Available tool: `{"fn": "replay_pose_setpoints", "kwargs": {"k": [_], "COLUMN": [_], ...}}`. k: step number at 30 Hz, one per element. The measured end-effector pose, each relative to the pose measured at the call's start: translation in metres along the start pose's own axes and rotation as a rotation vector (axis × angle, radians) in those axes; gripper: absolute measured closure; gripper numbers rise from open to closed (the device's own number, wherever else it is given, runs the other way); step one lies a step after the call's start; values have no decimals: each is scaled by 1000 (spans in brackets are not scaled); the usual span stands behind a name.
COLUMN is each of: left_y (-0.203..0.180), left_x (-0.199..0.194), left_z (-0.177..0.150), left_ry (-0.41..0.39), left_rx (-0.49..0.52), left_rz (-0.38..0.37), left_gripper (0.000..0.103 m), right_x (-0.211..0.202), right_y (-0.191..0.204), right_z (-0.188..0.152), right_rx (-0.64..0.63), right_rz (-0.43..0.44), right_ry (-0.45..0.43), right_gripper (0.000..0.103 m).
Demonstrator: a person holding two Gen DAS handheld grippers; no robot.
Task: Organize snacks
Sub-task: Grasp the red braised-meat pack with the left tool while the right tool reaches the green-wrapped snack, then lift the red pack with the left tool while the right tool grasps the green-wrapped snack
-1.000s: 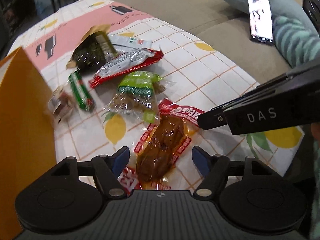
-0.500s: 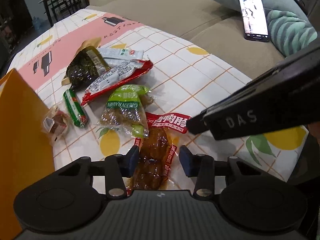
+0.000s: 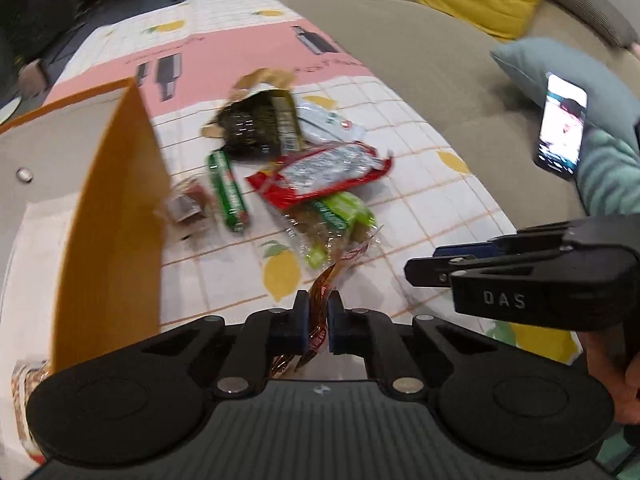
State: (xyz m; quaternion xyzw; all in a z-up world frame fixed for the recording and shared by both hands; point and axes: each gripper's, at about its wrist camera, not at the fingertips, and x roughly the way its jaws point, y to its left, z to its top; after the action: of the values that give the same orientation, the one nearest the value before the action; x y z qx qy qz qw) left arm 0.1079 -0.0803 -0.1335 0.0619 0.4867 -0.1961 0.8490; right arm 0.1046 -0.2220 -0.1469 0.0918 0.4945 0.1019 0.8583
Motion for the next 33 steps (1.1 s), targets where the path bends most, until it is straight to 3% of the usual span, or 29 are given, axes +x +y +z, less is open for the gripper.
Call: {"fn": "replay_pose_setpoints", "kwargs": {"k": [10,20,24,27,33], "left_y": [27,40,40,39,30], "left_x": [-3,-3,-4,-4,2], "left_z": [-1,1,1,1,-4], "left_ry": [-4,7,11,20,65], "left_rx": [-91,-139,-125,-113,-53], "left_rz": [39,54,47,39,36], "left_gripper": [96,98,98,97,86], "right_x": [7,27,33,42,62], "right_y": [26,40,47,44,30], "right_z": [13,27,31,34,39], "right_rx": [-153,-201,-223,-226,-152], "right_rz": [9,53,42,11,58], "right_ry": [-64,-93,-105,-99,-44], "right_gripper": [73,45,32,29,26]}}
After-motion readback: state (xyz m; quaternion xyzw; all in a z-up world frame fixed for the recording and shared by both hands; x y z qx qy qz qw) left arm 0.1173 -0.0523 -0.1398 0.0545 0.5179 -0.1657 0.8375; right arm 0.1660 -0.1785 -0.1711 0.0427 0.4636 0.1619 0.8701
